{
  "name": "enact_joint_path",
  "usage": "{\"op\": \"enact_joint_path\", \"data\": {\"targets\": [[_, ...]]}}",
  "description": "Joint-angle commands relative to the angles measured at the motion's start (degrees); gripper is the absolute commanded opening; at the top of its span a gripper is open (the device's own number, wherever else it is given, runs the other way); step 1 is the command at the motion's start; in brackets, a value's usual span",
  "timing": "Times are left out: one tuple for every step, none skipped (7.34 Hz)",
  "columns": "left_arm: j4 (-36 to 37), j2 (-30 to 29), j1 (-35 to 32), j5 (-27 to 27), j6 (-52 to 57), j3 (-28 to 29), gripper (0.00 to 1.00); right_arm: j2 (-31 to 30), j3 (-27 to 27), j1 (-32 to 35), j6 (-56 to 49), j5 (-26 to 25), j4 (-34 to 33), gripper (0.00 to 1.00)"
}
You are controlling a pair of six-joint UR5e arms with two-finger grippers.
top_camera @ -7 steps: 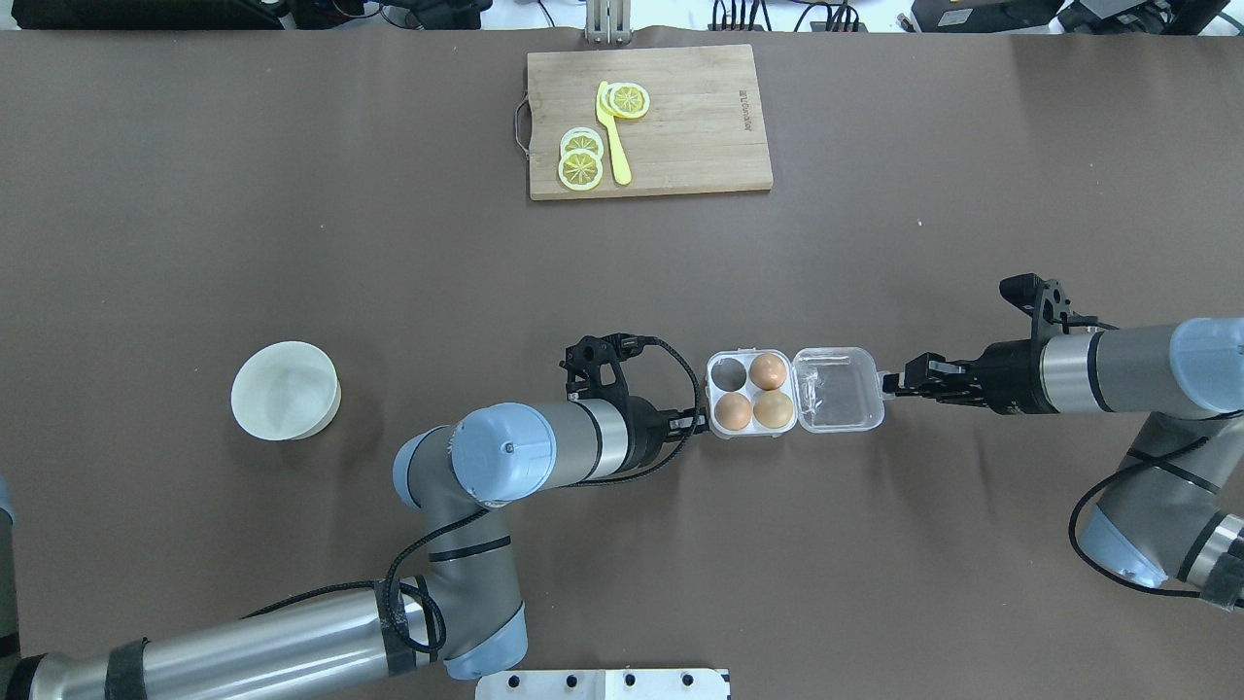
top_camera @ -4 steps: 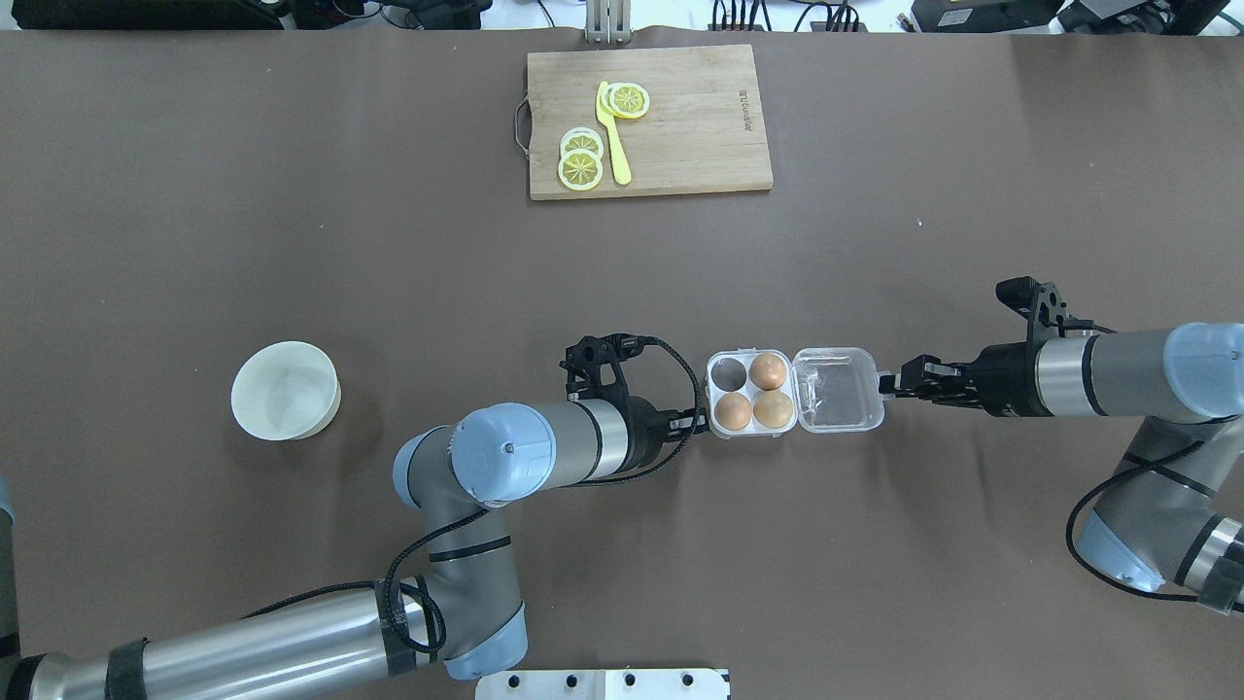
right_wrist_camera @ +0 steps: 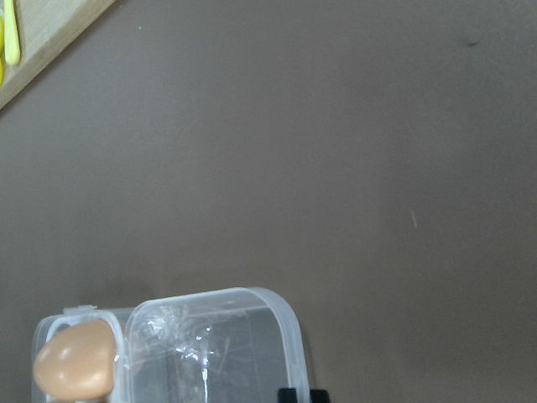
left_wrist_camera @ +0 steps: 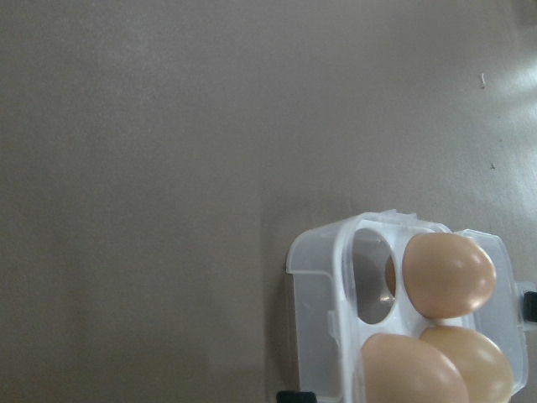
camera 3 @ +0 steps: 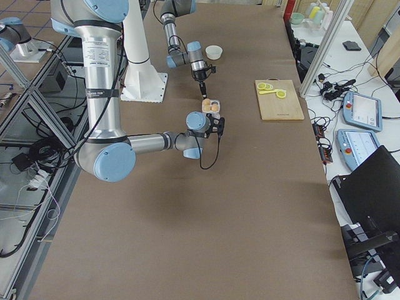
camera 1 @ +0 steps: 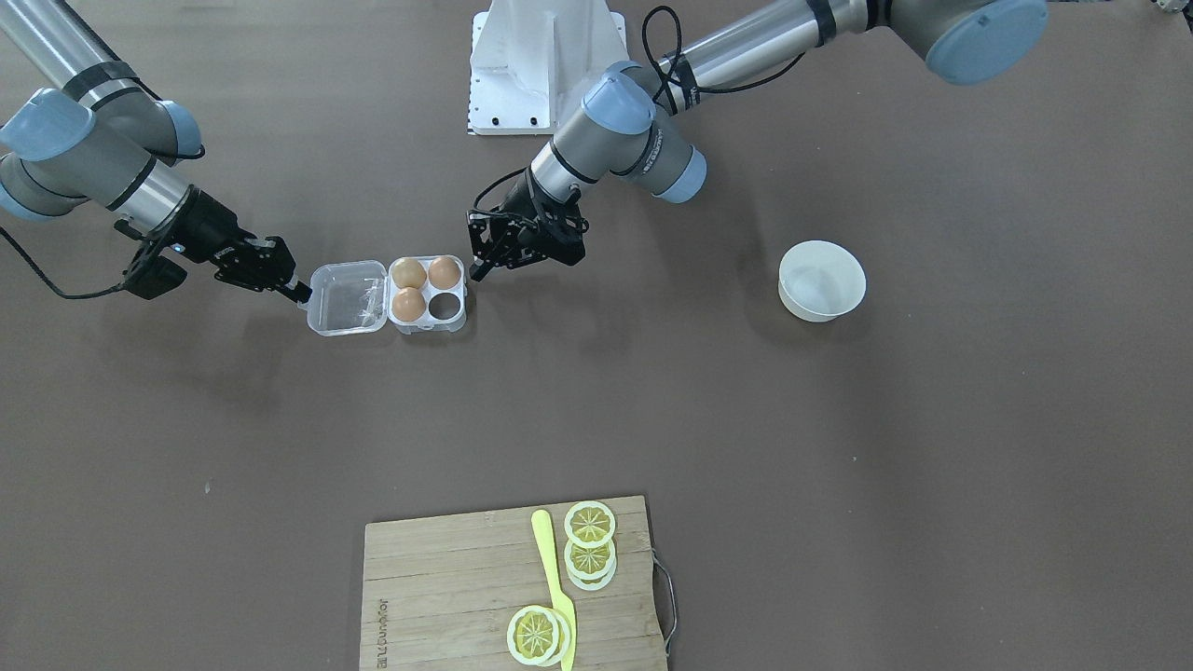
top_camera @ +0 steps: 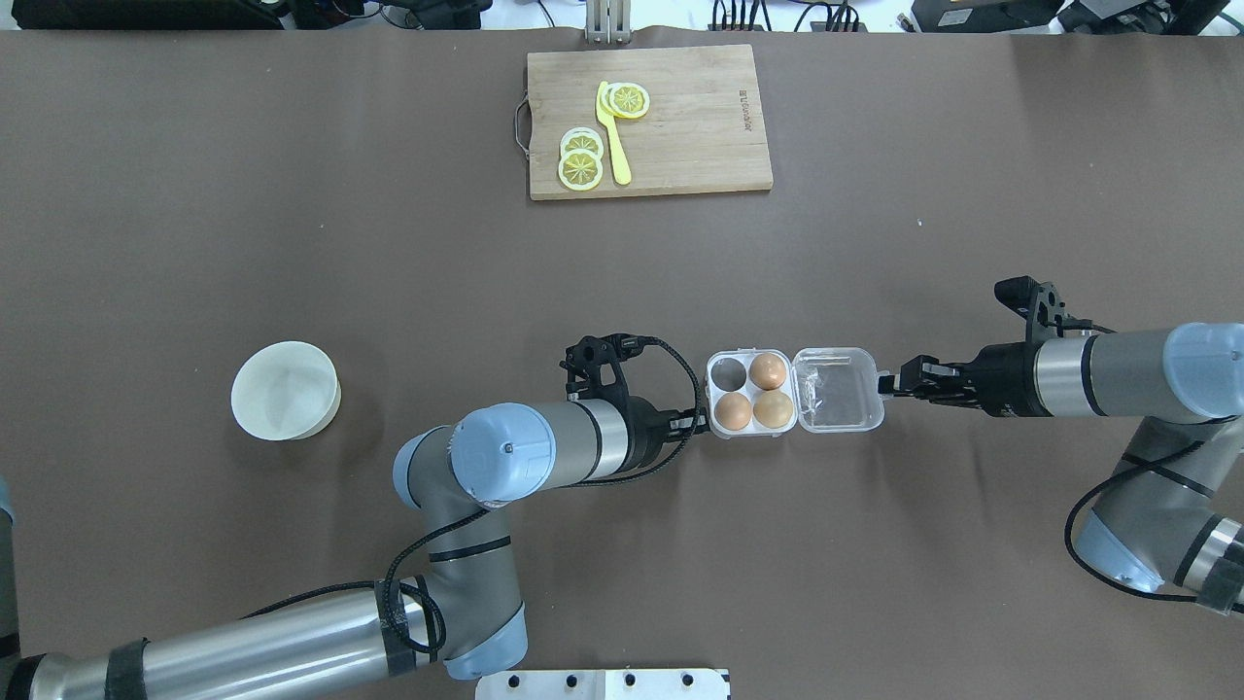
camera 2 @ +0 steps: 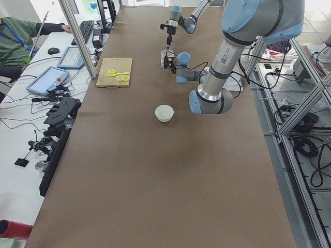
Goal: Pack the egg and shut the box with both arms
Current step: 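Grasp the edge of the clear lid with the right gripper, then swing the lid up and over onto the eggs with the right gripper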
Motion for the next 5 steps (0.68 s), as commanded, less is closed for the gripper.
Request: {"op": "enact_joint_path", "data": {"targets": [[-0.1,0.4,0.0,0.0,0.0,-0.1,0.00,-0.5,2.1,0.2,-0.1,0.4,0.0,0.14],[-0.1,0.4,0.0,0.0,0.0,-0.1,0.00,-0.5,2.8,0.2,-0.1,0.4,-0.1,0.14],[-0.2,0.6,0.0,0.0,0.0,-0.1,0.00,-0.6,3.8,0.3,-0.1,0.5,-0.1,0.14],[-0.2,0.6,0.0,0.0,0.0,-0.1,0.00,-0.6,4.2,0.4,-0.1,0.6,-0.1,0.14],[-0.2,0.6,0.0,-0.1,0.0,-0.4,0.00,-0.6,4.6,0.5,-0.1,0.7,-0.1,0.14]]}}
